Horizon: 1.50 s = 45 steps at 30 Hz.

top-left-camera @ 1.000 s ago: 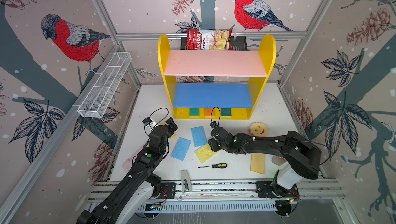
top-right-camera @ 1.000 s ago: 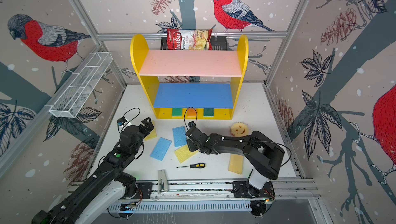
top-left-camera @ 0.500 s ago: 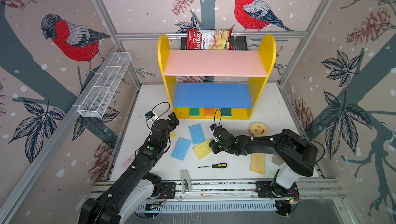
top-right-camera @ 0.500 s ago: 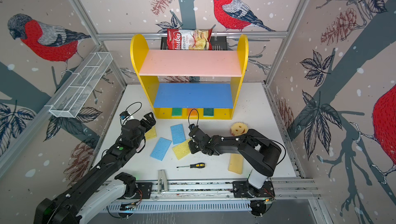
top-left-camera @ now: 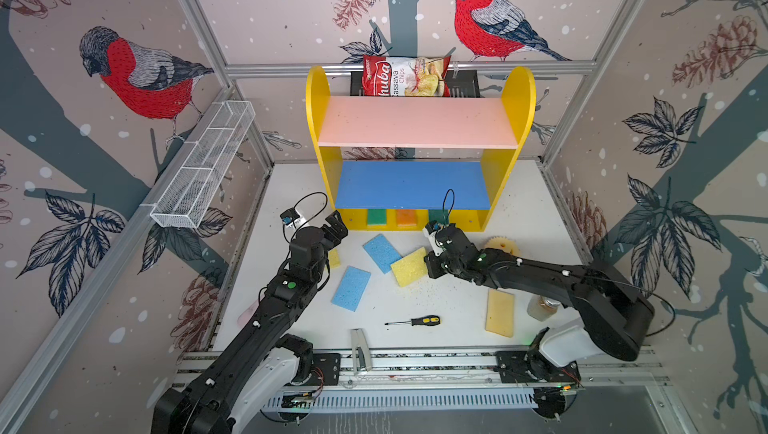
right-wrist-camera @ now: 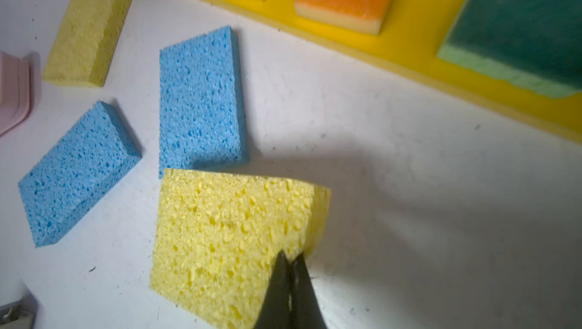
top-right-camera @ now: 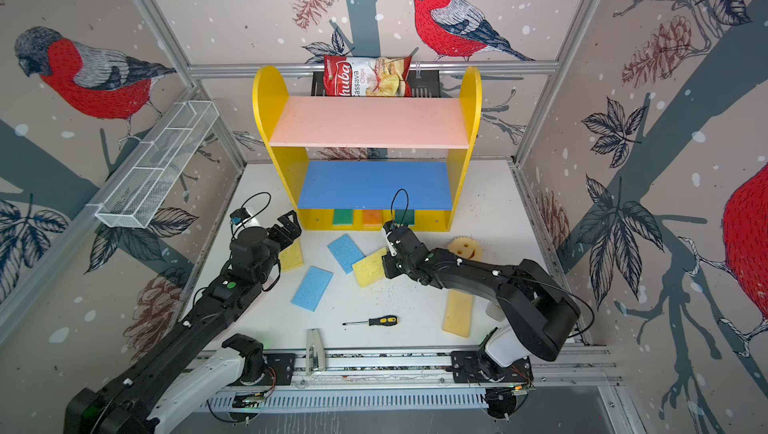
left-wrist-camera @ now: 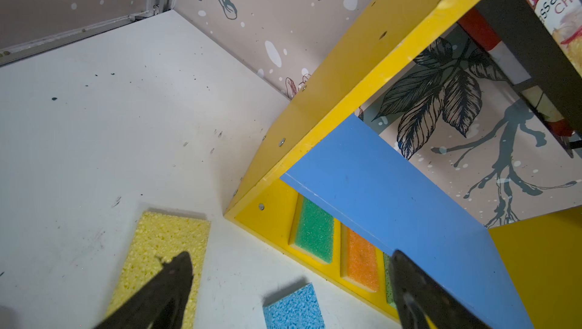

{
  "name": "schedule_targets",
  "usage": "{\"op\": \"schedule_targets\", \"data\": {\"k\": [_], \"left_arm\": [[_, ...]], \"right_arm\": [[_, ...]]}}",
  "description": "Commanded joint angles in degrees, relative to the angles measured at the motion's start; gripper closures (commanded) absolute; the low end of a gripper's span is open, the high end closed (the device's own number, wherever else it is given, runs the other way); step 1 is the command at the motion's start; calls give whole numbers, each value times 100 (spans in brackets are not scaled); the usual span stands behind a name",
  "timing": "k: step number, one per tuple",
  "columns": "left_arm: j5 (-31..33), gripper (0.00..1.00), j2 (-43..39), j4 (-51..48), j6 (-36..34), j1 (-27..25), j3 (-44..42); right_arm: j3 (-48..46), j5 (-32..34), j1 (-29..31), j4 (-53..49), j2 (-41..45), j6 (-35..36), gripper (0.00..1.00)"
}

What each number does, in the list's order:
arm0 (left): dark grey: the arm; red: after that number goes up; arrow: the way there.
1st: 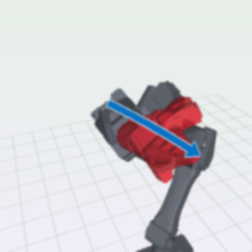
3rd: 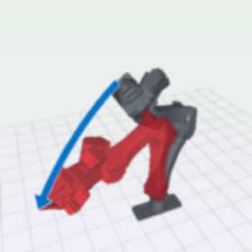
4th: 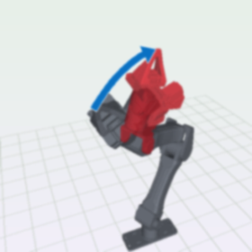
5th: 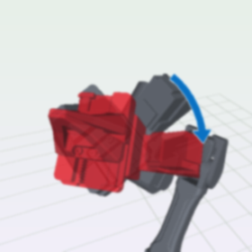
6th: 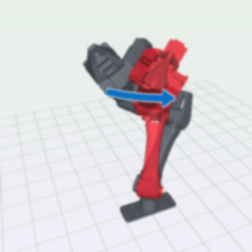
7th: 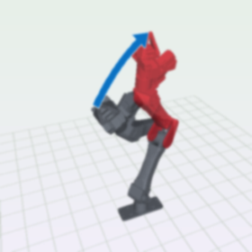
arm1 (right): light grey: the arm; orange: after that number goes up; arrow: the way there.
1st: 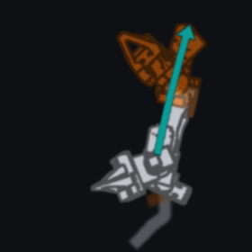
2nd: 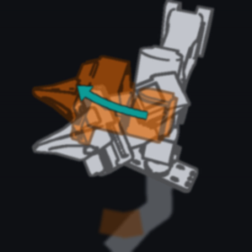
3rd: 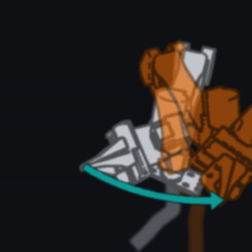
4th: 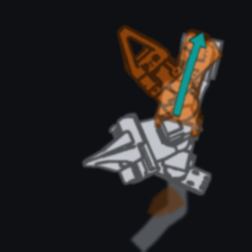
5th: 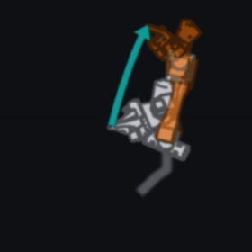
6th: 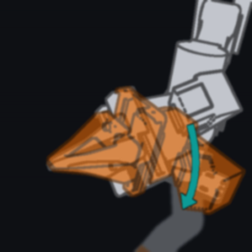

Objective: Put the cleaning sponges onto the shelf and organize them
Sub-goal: 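Grasp the yellow sponge with the right gripper and lift it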

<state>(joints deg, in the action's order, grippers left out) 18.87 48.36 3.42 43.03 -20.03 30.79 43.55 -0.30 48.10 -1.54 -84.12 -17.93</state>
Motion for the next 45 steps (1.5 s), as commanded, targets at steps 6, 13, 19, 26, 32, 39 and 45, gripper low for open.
{"op": "schedule_targets", "data": {"k": [6, 13, 19, 26, 32, 39, 45], "left_arm": [[-680, 3, -11, -55, -745, 41, 299], [-1829, 3, 323, 55, -1563, 60, 728], [-2591, 3, 671, 78, -1576, 69, 806], [-3483, 3, 973, 360, -1577, 70, 831], [-4607, 6, 1367, 793, -1460, 70, 910], [-5423, 16, 1664, 1062, -1266, 64, 982], [-5790, 29, 1724, 1419, -1006, 61, 881]], "right_arm": [[198, -231, 7, 117, 627, 410, 100], [1026, -1309, -3, 151, 170, 908, 100], [1332, -1422, -10, 253, 88, 1179, 100], [1663, -1819, -105, 16, 45, 1340, 100], [1860, -1803, -245, -104, 34, 1449, 100], [1988, -1677, -380, -151, 71, 1551, 100], [2112, -1574, -415, -248, 11, 1631, 100]]}}
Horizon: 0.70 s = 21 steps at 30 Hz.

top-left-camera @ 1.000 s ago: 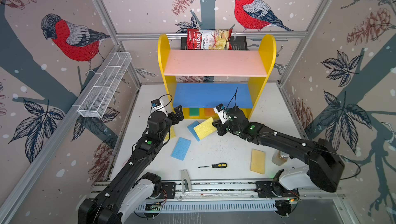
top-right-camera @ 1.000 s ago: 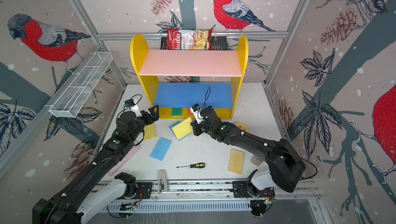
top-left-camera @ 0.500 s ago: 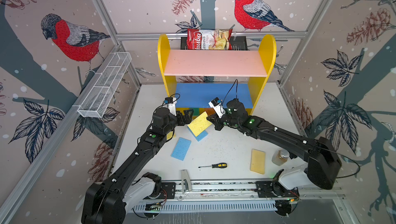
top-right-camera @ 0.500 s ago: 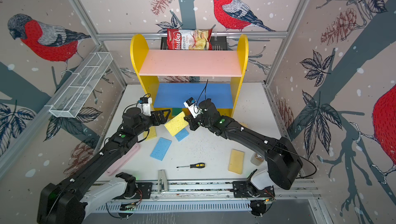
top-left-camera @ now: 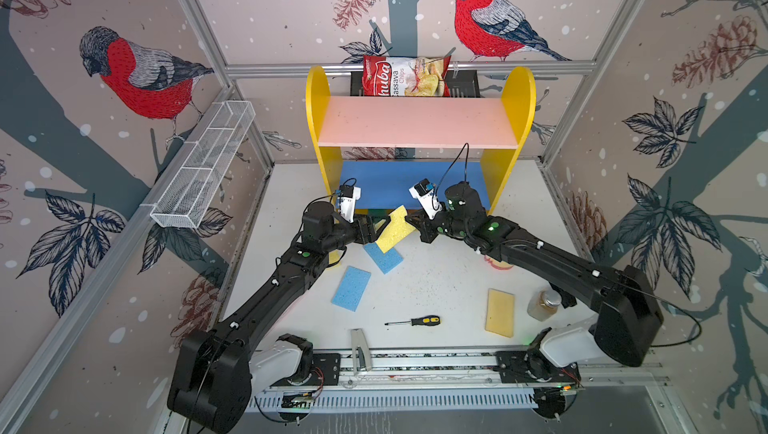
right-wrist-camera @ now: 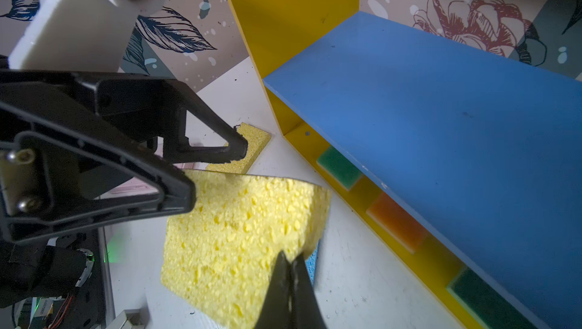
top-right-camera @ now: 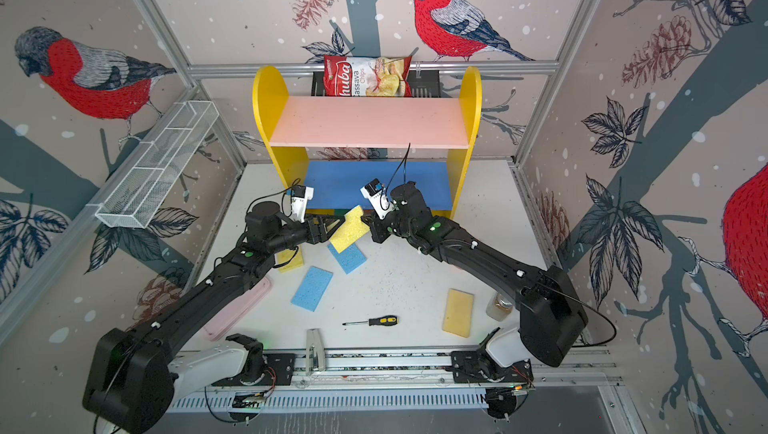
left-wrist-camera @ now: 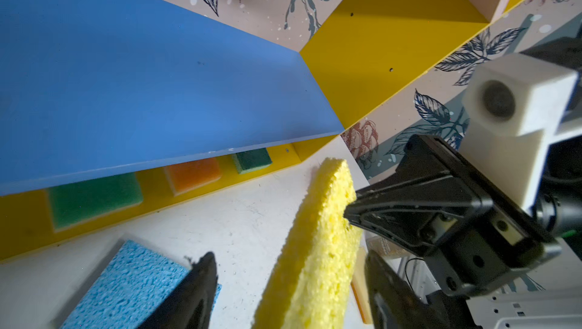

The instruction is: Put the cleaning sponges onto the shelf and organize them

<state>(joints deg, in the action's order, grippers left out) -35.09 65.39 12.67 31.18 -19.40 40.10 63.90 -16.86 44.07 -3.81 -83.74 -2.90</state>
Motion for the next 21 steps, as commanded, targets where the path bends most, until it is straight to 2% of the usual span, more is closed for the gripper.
{"op": "schedule_targets", "data": {"k": [1, 6, 8, 10, 13, 17, 18, 19, 21], "left_arm": [[-450, 29, 33, 587, 251, -3, -79], [-611, 28, 51, 749, 387, -44, -150], [-641, 34, 83, 801, 398, -109, -137], [-648, 46, 146, 812, 391, -193, -89], [-604, 75, 235, 781, 345, -352, 21], [-401, 90, 271, 914, 451, -527, 77], [-373, 92, 267, 995, 505, -551, 69], [-354, 94, 265, 1106, 571, -564, 47], [-261, 95, 214, 1389, 744, -582, -25]], "right_arm": [[95, 94, -26, -22, -24, 131, 100], [121, 42, -32, 120, -1, 131, 100], [152, 17, -31, 169, -4, 131, 100], [189, -11, -31, 212, 5, 147, 100], [215, -20, -35, 275, 49, 175, 100], [152, 69, -31, 325, 185, 193, 100], [106, 131, -30, 369, 240, 185, 99], [35, 239, -36, 432, 319, 155, 93], [-178, 417, -57, 677, 522, 31, 71]]}}
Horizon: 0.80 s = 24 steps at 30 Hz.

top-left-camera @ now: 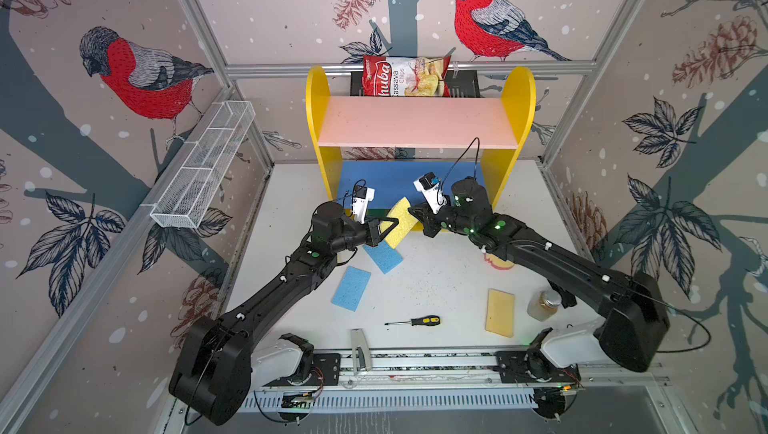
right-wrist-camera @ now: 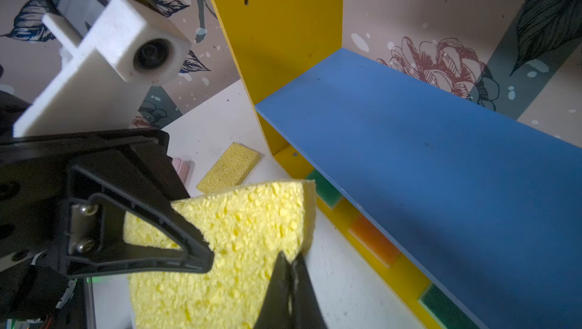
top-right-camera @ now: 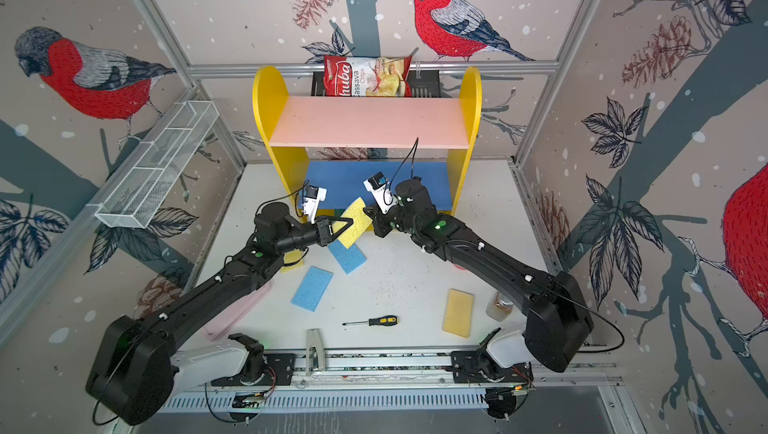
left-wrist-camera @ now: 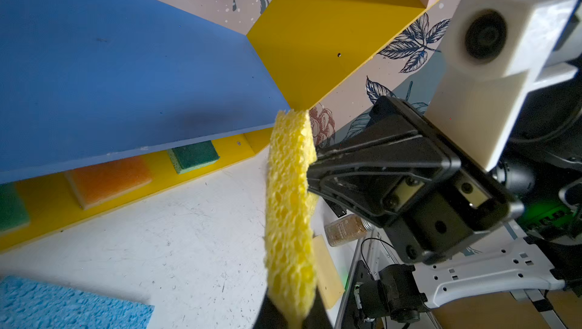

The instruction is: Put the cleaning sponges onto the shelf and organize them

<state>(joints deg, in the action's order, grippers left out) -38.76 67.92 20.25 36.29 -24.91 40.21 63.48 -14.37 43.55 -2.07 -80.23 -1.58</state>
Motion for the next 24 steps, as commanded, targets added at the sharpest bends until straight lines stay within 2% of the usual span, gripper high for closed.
{"op": "schedule_targets", "data": {"k": [1, 2, 4, 11, 16, 24], "left_arm": [[151, 95, -65, 777, 331, -32, -74], [200, 95, -81, 892, 421, -32, -89], [278, 95, -117, 1044, 559, -31, -62], [846, 95, -540, 1487, 872, -46, -229], [1145, 95, -908, 2088, 1095, -66, -601], [1458, 94, -1217, 2852, 1393, -157, -993]], "right_arm": [[-274, 241, -14, 662, 304, -205, 57], [-426, 291, -32, 849, 455, -334, 48], [-688, 391, -64, 1174, 764, -592, 39], [-2027, 426, -145, 2904, 1946, -1990, 23], [-2515, -239, -171, 3895, 2010, -2830, 18], [-2239, -1522, -171, 5230, 1191, -3815, 18]]}}
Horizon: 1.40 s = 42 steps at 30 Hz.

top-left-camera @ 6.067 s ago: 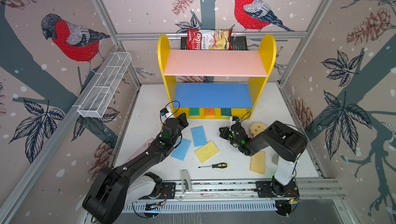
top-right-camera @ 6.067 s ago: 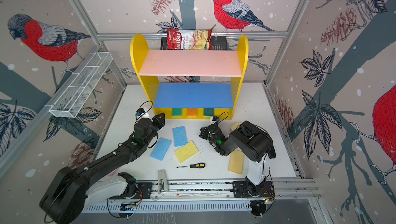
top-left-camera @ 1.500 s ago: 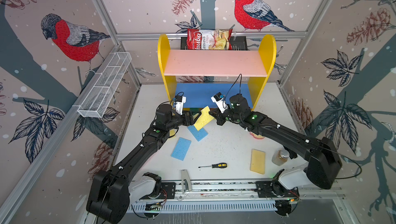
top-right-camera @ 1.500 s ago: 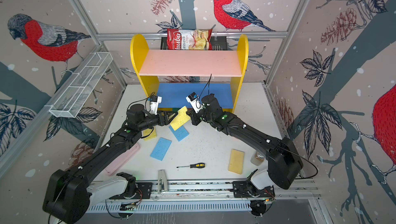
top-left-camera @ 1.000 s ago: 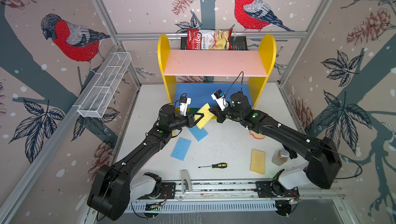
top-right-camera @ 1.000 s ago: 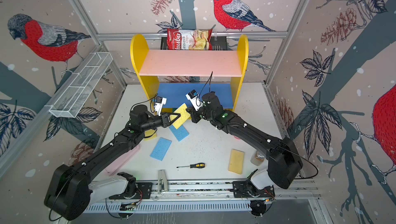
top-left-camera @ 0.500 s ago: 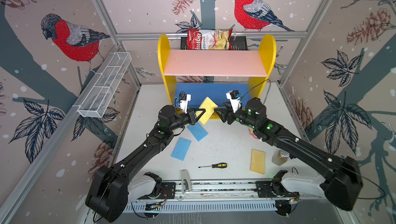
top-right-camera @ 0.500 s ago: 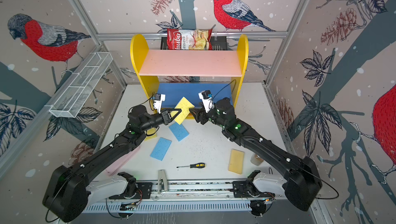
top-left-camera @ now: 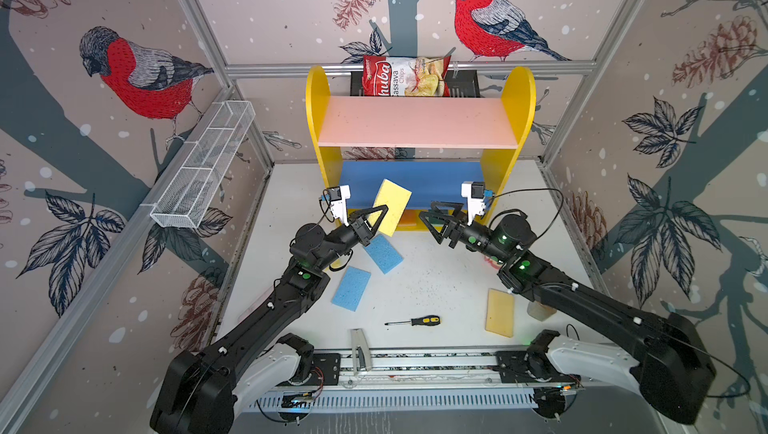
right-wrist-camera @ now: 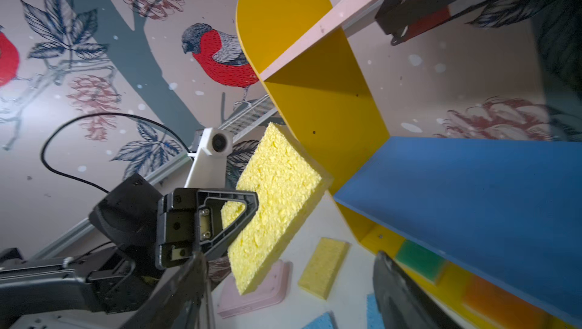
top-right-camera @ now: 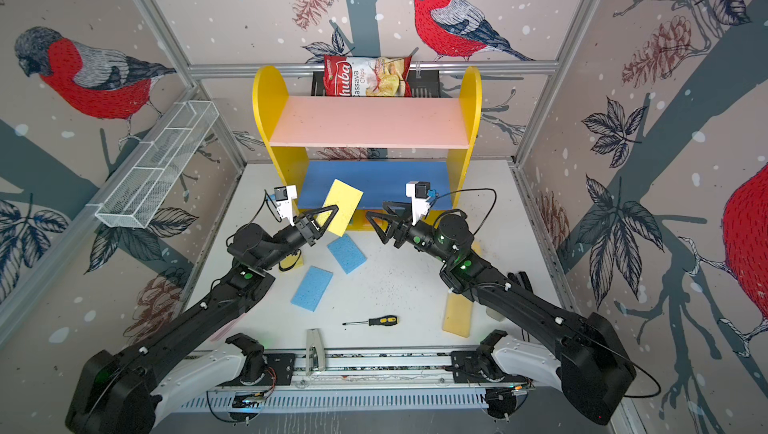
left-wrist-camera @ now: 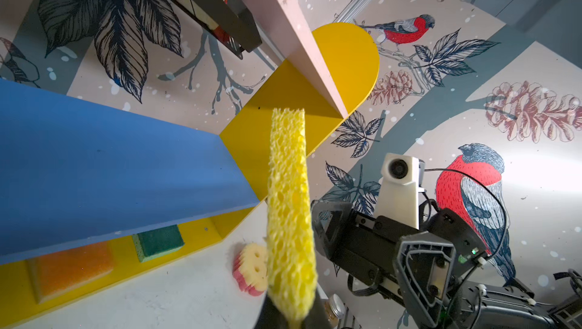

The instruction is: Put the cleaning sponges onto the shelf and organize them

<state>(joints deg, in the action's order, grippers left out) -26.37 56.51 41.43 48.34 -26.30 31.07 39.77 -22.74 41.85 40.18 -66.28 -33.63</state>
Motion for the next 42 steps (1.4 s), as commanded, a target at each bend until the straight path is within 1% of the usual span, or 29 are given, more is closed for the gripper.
{"op": "schedule_targets", "data": {"k": [1, 4, 9, 13, 17, 19, 23, 27, 30, 31, 34, 35, 36, 38, 40, 41, 42], "left_arm": [[268, 94, -102, 859, 218, -16, -127], [440, 94, -140, 1120, 285, -32, -212], [579, 93, -80, 1402, 420, -55, -314], [664, 94, -92, 1595, 492, -81, -413], [800, 94, -164, 1605, 488, -112, -521], [897, 93, -207, 1579, 460, -120, -560], [1079, 93, -248, 1418, 310, -154, -598], [1277, 93, -239, 1388, 151, -232, -638], [1311, 90, -141, 1461, 141, -252, -654], [1294, 90, -95, 1495, 141, -256, -654], [1281, 89, -79, 1516, 117, -255, -649], [1300, 85, -118, 1488, 91, -260, -657], [1317, 77, -146, 1453, 67, -256, -648], [1391, 50, -263, 1248, -26, -253, -629], [1532, 31, -418, 959, -135, -261, -594], [1634, 25, -519, 756, -202, -255, -579], [1745, 21, -632, 570, -270, -254, -559]], "right_arm": [[206, -852, 1, 1190, -357, -750, 19], [498, -1240, 16, 1579, -879, -1154, 21], [930, -1825, 25, 2264, -1761, -1869, 35], [1054, -2094, 12, 3208, -2410, -2636, 41], [1116, -2173, -9, 4121, -2870, -3300, 54], [1179, -2205, -10, 4304, -3030, -3483, 60], [1294, -2206, 3, 4482, -3286, -3720, 71], [1421, -2208, 50, 4488, -3465, -3827, 72], [1520, -2226, 101, 4356, -3562, -3792, 72], [1530, -2221, 117, 4334, -3582, -3771, 77], [1469, -2124, 98, 4222, -3555, -3694, 93], [1448, -2092, 79, 4106, -3526, -3638, 100], [1430, -2062, 53, 3965, -3474, -3574, 100], [1387, -1949, 9, 3512, -3333, -3296, 100], [1430, -1824, -26, 2796, -3164, -2849, 100], [1503, -1721, -34, 2250, -3061, -2547, 100], [1584, -1618, -35, 1765, -2980, -2241, 100]]}}
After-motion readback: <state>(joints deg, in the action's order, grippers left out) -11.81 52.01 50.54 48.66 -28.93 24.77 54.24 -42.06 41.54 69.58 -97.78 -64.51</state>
